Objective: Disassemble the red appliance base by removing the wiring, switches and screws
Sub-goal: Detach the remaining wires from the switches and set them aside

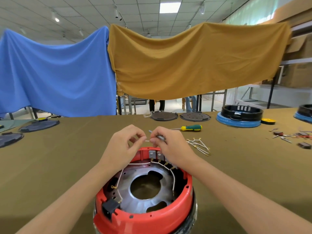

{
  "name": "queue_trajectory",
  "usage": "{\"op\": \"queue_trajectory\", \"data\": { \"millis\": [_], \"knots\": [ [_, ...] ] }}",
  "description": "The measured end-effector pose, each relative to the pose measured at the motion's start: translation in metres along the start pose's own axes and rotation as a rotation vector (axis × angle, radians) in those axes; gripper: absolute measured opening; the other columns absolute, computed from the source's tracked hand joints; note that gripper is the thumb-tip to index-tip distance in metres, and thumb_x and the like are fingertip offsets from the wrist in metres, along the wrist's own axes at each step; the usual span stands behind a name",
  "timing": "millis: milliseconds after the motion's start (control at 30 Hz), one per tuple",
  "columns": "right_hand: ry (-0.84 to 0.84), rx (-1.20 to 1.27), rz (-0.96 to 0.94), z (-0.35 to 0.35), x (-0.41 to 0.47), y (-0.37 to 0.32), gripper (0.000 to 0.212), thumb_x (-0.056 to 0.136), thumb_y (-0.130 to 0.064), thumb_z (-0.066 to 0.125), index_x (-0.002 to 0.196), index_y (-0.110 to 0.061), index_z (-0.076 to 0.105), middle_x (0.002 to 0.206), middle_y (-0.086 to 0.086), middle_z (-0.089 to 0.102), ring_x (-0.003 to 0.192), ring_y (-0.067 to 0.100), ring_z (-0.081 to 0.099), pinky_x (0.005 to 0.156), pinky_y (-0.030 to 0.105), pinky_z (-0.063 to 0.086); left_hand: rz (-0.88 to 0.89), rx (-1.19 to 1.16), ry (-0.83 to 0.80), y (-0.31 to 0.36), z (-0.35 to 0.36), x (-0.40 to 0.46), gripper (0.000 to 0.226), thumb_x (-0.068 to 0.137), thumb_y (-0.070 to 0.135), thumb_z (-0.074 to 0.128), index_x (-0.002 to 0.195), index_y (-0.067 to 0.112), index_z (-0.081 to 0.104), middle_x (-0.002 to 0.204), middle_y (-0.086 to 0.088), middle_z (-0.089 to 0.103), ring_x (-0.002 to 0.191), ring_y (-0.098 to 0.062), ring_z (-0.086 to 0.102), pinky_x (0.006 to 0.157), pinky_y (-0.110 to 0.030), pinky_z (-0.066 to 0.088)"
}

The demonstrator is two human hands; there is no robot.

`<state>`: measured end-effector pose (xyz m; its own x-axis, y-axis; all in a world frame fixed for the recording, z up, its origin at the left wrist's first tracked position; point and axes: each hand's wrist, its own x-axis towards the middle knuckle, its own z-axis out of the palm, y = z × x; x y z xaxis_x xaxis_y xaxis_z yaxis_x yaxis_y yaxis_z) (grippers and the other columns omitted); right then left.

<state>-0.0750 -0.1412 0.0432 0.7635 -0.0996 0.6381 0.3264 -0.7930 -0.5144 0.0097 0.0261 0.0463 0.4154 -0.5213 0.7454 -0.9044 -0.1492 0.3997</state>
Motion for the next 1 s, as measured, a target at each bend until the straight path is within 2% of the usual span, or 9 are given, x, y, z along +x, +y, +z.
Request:
{"op": "queue_trajectory", "data": {
  "millis": [167, 400, 467, 533, 667, 733, 833, 900, 1000],
  "knots": [
    [-0.032, -0.012, 0.052, 0.0, 0.0, -0.001, 0.008, 0.094, -0.014, 0.063, 0.086, -0.015, 0.062, 0.076, -0.001, 0.067, 0.075, 0.013, 0.061, 0.073, 0.034, 0.052, 0.044, 0.074, -0.025, 0.003, 0.0, 0.0, 0.015, 0.089, 0.008, 0.068, 0.08, 0.019, 0.065, 0.08, 0.013, 0.059, 0.069, -0.011, 0.061, 0.06, -0.013, 0.043],
    [-0.027, 0.009, 0.098, -0.001, 0.001, -0.001, 0.013, 0.095, -0.014, 0.062, 0.082, -0.016, 0.061, 0.075, -0.001, 0.065, 0.072, 0.011, 0.059, 0.07, 0.032, 0.051, 0.025, 0.092, -0.04, 0.007, -0.003, 0.002, 0.014, 0.088, 0.014, 0.07, 0.08, 0.025, 0.067, 0.077, 0.017, 0.061, 0.068, -0.007, 0.061, 0.061, -0.008, 0.041],
    [0.004, 0.048, 0.132, -0.001, 0.002, 0.001, 0.017, 0.096, -0.014, 0.062, 0.08, -0.019, 0.06, 0.074, -0.003, 0.064, 0.06, 0.006, 0.058, 0.061, 0.024, 0.049, -0.067, 0.068, -0.043, 0.007, -0.005, 0.003, 0.01, 0.086, 0.022, 0.074, 0.088, 0.031, 0.071, 0.085, 0.019, 0.066, 0.072, -0.004, 0.064, 0.066, -0.009, 0.043],
    [0.071, 0.145, 0.217, -0.003, 0.004, 0.006, 0.017, 0.096, -0.013, 0.061, 0.081, -0.02, 0.06, 0.08, -0.005, 0.065, 0.052, 0.003, 0.059, 0.051, 0.016, 0.046, -0.152, 0.115, -0.057, 0.003, -0.008, 0.001, 0.025, 0.083, 0.026, 0.076, 0.106, 0.032, 0.069, 0.101, 0.021, 0.065, 0.078, -0.001, 0.065, 0.075, -0.015, 0.047],
    [0.268, 0.301, 0.44, -0.023, 0.006, 0.033, 0.012, 0.095, -0.012, 0.063, 0.087, -0.02, 0.064, 0.098, 0.001, 0.069, 0.054, 0.001, 0.064, 0.054, 0.019, 0.055, -0.335, 0.311, -0.213, -0.011, -0.02, -0.006, 0.041, 0.091, 0.022, 0.065, 0.132, 0.023, 0.055, 0.128, 0.005, 0.058, 0.112, -0.013, 0.058, 0.099, -0.03, 0.043],
    [0.348, 0.225, 0.486, -0.036, -0.003, 0.057, 0.007, 0.094, -0.013, 0.065, 0.091, -0.018, 0.068, 0.101, -0.001, 0.07, 0.056, 0.005, 0.066, 0.055, 0.019, 0.055, -0.463, 0.346, -0.35, -0.017, -0.025, -0.011, 0.038, 0.097, 0.025, 0.056, 0.135, 0.025, 0.052, 0.13, 0.003, 0.058, 0.117, -0.015, 0.055, 0.102, -0.031, 0.042],
    [0.424, 0.012, 0.487, -0.051, -0.021, 0.09, 0.008, 0.093, -0.014, 0.068, 0.098, -0.014, 0.074, 0.092, -0.004, 0.07, 0.076, 0.016, 0.069, 0.066, 0.026, 0.057, -0.506, 0.34, -0.425, -0.019, -0.023, -0.017, 0.026, 0.103, 0.025, 0.044, 0.115, 0.026, 0.067, 0.115, 0.009, 0.067, 0.107, -0.014, 0.06, 0.095, -0.032, 0.045],
    [0.373, -0.143, 0.482, -0.059, -0.03, 0.108, 0.013, 0.092, -0.016, 0.07, 0.103, -0.015, 0.075, 0.094, -0.002, 0.072, 0.087, 0.018, 0.067, 0.077, 0.03, 0.055, -0.505, 0.369, -0.422, -0.02, -0.019, -0.015, 0.028, 0.103, 0.024, 0.042, 0.107, 0.025, 0.07, 0.108, 0.008, 0.069, 0.102, -0.016, 0.06, 0.093, -0.035, 0.046],
    [0.226, -0.307, 0.536, -0.065, -0.037, 0.125, 0.034, 0.089, -0.024, 0.074, 0.121, -0.012, 0.07, 0.107, 0.003, 0.073, 0.098, 0.017, 0.064, 0.089, 0.031, 0.05, -0.531, 0.408, -0.39, -0.02, -0.013, -0.011, 0.029, 0.103, 0.023, 0.042, 0.105, 0.024, 0.071, 0.107, 0.006, 0.07, 0.101, -0.019, 0.06, 0.091, -0.036, 0.047]
  ]
}}
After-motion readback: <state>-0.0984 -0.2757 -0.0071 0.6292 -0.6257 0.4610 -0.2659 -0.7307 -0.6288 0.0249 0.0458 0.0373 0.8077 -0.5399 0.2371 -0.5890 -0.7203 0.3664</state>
